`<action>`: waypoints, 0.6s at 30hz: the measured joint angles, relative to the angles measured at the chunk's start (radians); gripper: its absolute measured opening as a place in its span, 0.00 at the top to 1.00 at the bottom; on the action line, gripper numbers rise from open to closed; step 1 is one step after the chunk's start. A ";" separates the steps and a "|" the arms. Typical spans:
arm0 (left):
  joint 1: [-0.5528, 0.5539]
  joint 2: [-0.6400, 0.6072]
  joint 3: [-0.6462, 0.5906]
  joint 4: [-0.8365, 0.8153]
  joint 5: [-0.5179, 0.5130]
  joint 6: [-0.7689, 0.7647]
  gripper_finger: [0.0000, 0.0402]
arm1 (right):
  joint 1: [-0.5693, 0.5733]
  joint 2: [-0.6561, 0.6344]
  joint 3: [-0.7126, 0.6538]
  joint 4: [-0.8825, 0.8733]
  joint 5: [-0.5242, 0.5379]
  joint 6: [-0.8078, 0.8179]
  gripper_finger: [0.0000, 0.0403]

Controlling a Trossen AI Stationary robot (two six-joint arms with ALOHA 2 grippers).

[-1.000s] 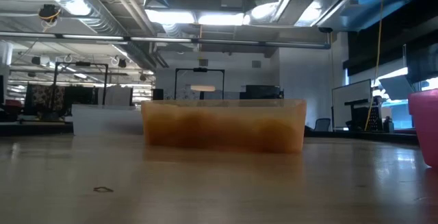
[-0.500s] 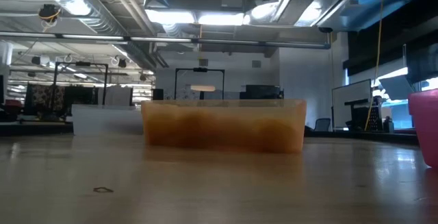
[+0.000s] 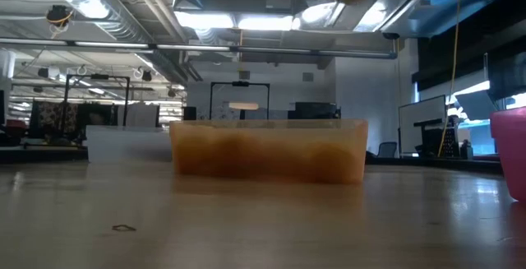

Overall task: Sort produce into baskets
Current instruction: Put the garlic into the red bin

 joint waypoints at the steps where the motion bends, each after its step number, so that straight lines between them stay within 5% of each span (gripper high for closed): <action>1: 0.002 0.005 0.000 0.002 0.000 -0.008 0.56 | 0.017 -0.019 0.000 -0.069 -0.004 0.044 0.88; 10: 0.000 0.015 0.000 -0.007 -0.004 -0.006 0.56 | 0.251 -0.054 -0.002 -0.527 -0.097 0.641 0.88; 18: 0.024 0.015 0.000 -0.006 -0.004 -0.001 0.56 | 0.477 -0.052 -0.067 -0.566 -0.064 1.050 0.88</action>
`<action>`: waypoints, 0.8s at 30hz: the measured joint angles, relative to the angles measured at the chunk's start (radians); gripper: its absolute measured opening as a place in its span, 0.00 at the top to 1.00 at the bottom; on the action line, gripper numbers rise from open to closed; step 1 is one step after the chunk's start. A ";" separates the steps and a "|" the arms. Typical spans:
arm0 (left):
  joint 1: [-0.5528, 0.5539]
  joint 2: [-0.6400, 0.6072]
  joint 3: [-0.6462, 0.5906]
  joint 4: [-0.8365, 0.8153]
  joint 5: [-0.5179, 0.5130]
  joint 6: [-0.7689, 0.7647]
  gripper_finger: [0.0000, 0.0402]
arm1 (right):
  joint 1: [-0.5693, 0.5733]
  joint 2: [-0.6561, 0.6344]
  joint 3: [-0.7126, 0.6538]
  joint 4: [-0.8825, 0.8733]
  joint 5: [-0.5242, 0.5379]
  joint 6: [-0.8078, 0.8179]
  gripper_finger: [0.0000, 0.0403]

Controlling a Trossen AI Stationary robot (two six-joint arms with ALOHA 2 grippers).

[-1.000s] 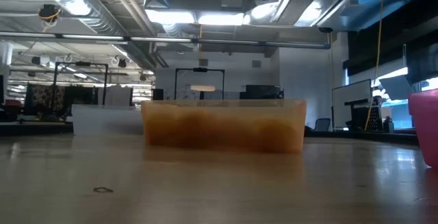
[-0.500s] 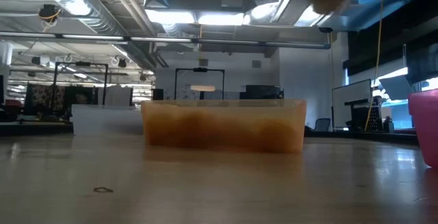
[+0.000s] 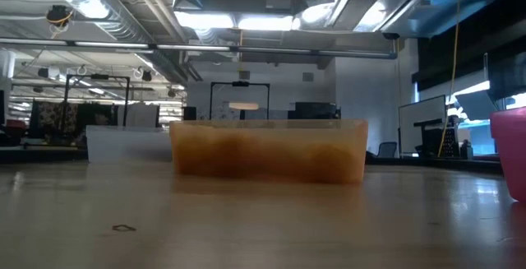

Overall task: Sort produce into baskets
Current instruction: Put the garlic into the red bin

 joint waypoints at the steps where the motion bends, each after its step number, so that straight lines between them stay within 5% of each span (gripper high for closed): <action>1: 0.002 0.000 0.000 0.000 0.000 0.000 0.56 | 0.018 0.000 -0.018 0.003 -0.005 0.047 0.88; 7: 0.013 0.000 0.000 0.000 0.000 0.010 0.56 | 0.103 0.000 -0.107 0.008 -0.059 0.244 0.85; 24: 0.013 0.000 0.000 -0.001 0.001 0.019 0.56 | 0.118 0.096 -0.134 -0.024 -0.116 0.317 0.84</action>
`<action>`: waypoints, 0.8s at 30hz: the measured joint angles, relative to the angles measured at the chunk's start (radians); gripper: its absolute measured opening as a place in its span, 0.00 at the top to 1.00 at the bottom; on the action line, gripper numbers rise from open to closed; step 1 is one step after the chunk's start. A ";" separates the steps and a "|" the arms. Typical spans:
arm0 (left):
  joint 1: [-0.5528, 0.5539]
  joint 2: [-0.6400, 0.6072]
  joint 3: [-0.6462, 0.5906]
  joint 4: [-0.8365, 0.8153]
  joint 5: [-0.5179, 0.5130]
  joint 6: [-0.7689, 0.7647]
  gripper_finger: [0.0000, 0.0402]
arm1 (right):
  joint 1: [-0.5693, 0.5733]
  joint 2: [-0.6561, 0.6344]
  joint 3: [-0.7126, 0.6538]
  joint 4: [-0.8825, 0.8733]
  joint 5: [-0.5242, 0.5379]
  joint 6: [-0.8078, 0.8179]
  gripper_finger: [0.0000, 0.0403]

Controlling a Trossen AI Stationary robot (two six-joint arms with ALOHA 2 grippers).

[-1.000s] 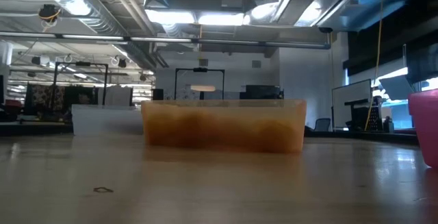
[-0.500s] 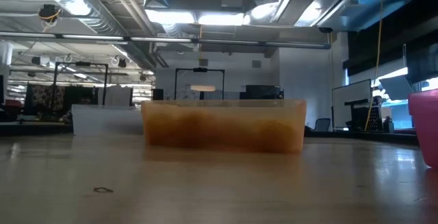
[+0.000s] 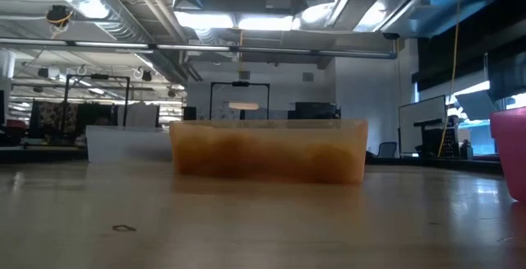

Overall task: Sort produce into baskets
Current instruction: Put the garlic into the red bin, then put the red chili pepper into the white bin

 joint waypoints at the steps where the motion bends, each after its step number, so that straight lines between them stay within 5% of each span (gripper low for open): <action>1: 0.000 0.000 0.000 0.000 0.000 0.000 0.56 | 0.000 0.006 0.000 -0.001 -0.012 0.000 0.84; 12: 0.000 0.000 0.000 0.002 0.005 0.027 0.56 | -0.016 0.005 0.020 -0.080 -0.133 -0.022 0.60; 15: 0.005 0.000 0.000 0.010 0.006 0.078 0.56 | -0.050 -0.006 0.075 -0.133 -0.099 -0.120 0.61; 20: 0.050 -0.007 -0.002 0.010 0.001 0.180 0.59 | -0.153 -0.048 0.162 -0.165 0.106 -0.393 0.67; 24: 0.135 -0.013 -0.035 0.030 0.098 0.201 0.68 | -0.279 -0.067 0.164 -0.151 0.145 -0.651 0.74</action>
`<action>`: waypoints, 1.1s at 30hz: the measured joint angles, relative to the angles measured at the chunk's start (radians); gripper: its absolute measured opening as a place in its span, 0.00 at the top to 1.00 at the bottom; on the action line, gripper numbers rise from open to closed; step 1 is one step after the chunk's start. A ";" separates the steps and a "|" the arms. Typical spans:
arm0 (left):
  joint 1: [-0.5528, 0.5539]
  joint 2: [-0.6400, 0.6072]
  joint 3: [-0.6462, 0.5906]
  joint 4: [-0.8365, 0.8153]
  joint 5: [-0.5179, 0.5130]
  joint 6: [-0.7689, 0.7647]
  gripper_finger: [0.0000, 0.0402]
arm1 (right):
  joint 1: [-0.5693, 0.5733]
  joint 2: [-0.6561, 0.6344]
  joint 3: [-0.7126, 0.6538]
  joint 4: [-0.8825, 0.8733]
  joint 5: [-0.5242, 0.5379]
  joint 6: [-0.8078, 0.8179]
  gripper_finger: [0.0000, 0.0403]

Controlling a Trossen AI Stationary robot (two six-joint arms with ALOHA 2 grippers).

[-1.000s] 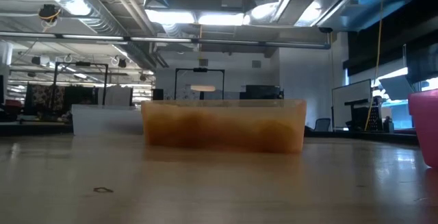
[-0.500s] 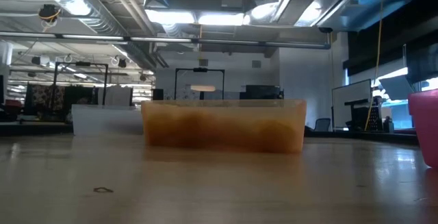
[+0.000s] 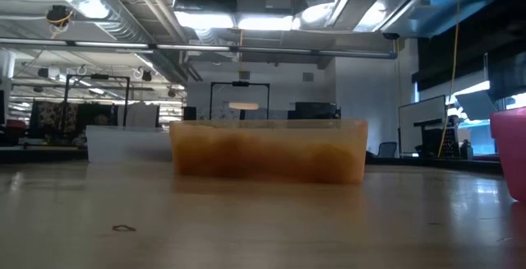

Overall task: Sort produce into baskets
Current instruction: Put the red chili pepper into the white bin

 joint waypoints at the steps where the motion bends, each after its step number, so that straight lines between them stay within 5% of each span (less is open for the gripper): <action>1: 0.025 0.000 -0.010 0.004 0.045 0.002 0.70 | -0.034 0.000 0.000 -0.006 -0.005 -0.057 0.76; 6: 0.116 -0.018 -0.043 0.033 0.210 0.066 0.80 | -0.193 -0.019 -0.001 0.034 -0.004 -0.323 0.88; 14: 0.206 -0.150 -0.155 0.154 0.220 0.143 0.90 | -0.433 -0.090 -0.062 0.215 -0.117 -0.582 0.99; 21: 0.238 -0.352 -0.305 0.248 0.221 0.145 0.94 | -0.578 -0.184 -0.129 0.308 -0.195 -0.636 0.99; 33: 0.265 -0.730 -0.604 0.346 0.221 0.111 0.95 | -0.593 -0.460 -0.397 0.691 -0.224 -0.639 0.99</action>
